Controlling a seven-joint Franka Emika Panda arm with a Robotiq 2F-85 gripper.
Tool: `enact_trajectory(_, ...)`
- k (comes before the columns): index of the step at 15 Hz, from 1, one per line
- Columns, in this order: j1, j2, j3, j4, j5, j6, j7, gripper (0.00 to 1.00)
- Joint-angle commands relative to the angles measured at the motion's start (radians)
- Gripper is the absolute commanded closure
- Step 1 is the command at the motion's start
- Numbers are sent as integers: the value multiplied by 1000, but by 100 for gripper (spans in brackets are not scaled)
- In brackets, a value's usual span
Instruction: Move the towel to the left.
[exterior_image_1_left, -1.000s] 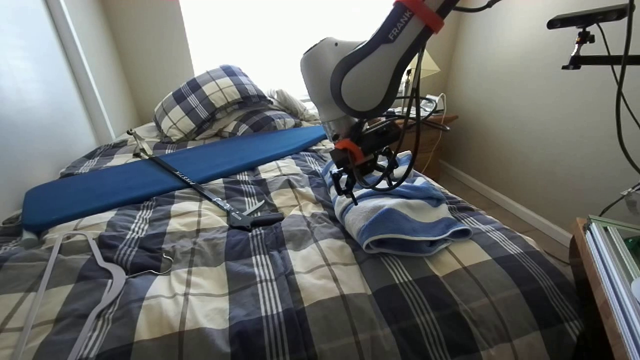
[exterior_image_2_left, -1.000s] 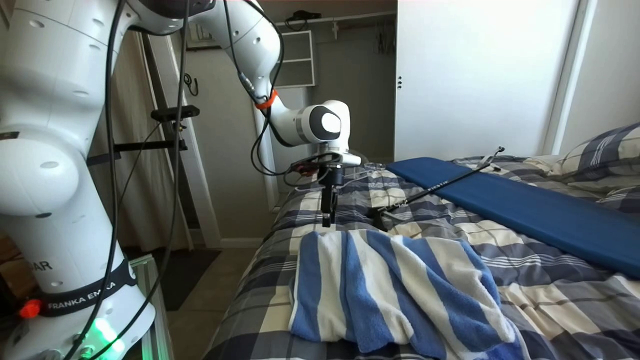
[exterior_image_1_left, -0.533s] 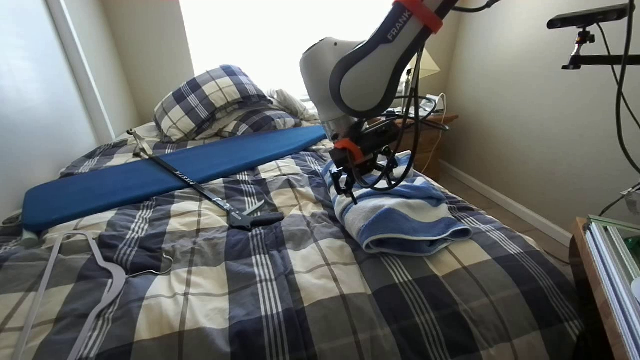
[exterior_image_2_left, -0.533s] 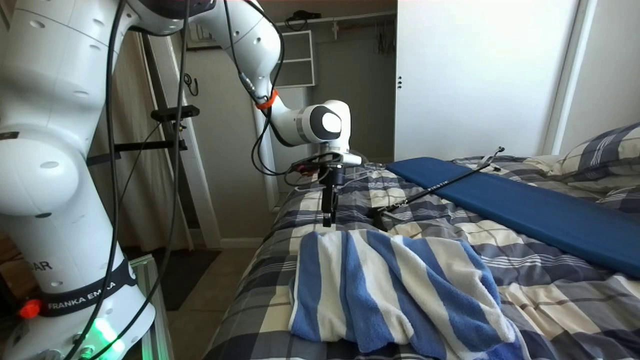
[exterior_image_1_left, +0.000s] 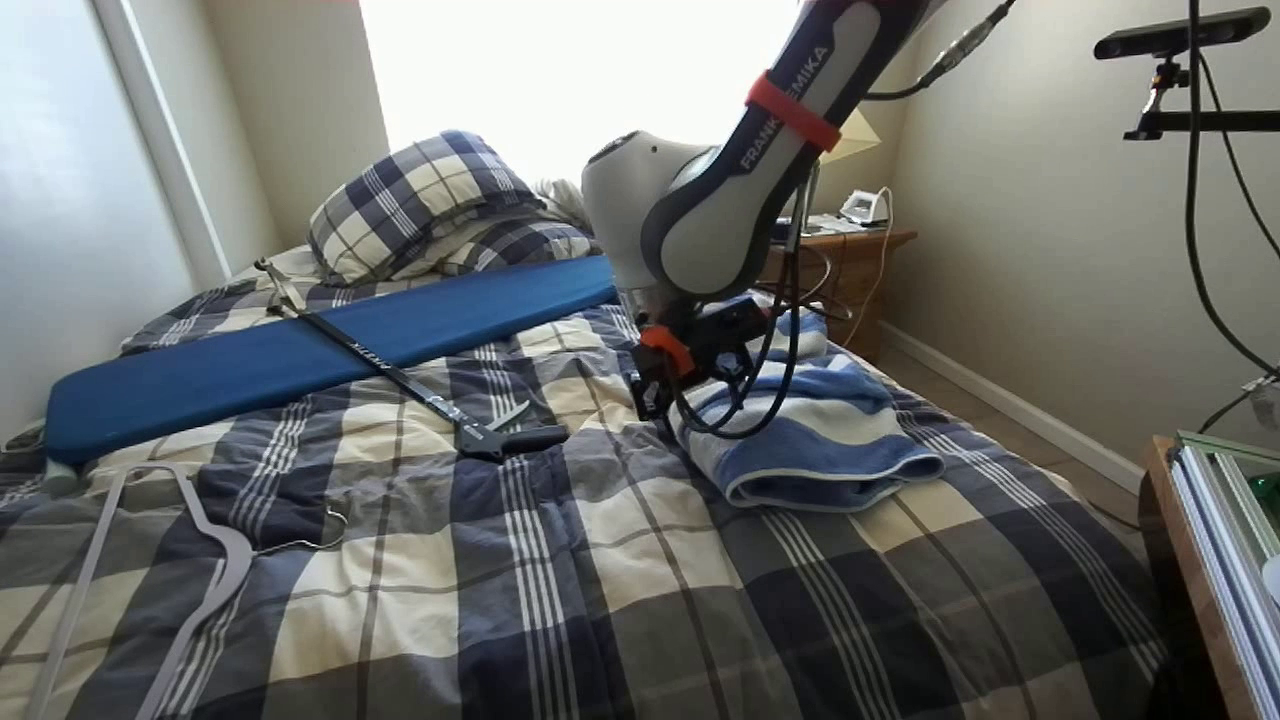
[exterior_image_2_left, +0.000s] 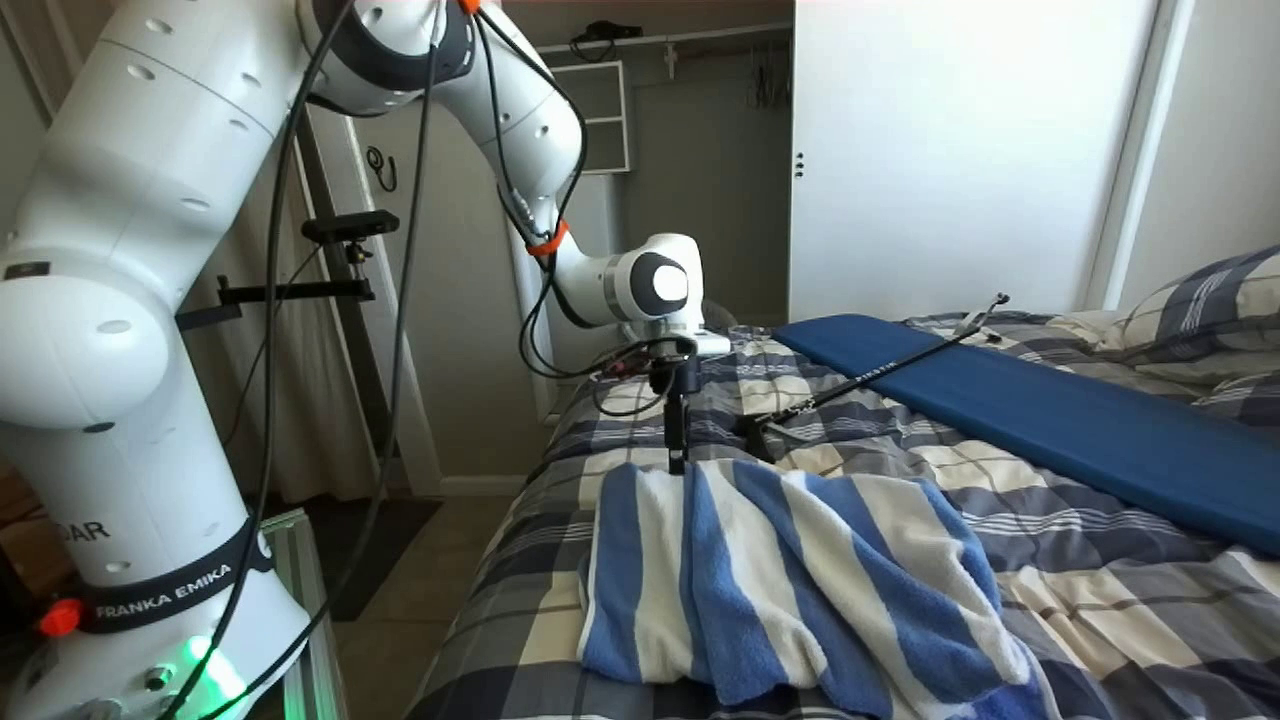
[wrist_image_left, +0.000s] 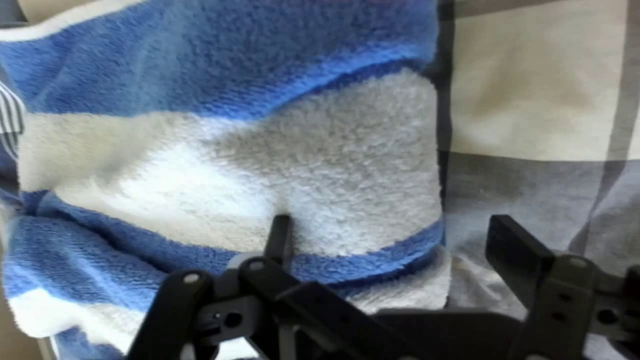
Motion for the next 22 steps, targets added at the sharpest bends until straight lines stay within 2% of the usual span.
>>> enact_trajectory(1, 49, 109, -47, 76, -14, 86, 23, 0)
enact_trajectory(2, 49, 135, -47, 93, -1, 79, 3, 0)
enact_trajectory(4, 54, 183, -47, 135, 20, -6, -22, 0)
enact_trajectory(7, 56, 257, -42, 211, 34, -196, -50, 0)
enact_trajectory(12, 75, 385, -63, 360, 13, -473, -12, 0)
enact_trajectory(13, 75, 408, -63, 397, 22, -528, 2, 5)
enact_trajectory(14, 74, 429, -62, 431, 28, -583, 10, 26)
enact_trajectory(16, 74, 465, -67, 497, 35, -641, 62, 30)
enact_trajectory(19, 54, 482, -58, 559, 65, -635, 126, 51)
enact_trajectory(22, 43, 458, -54, 560, 93, -578, 178, 71)
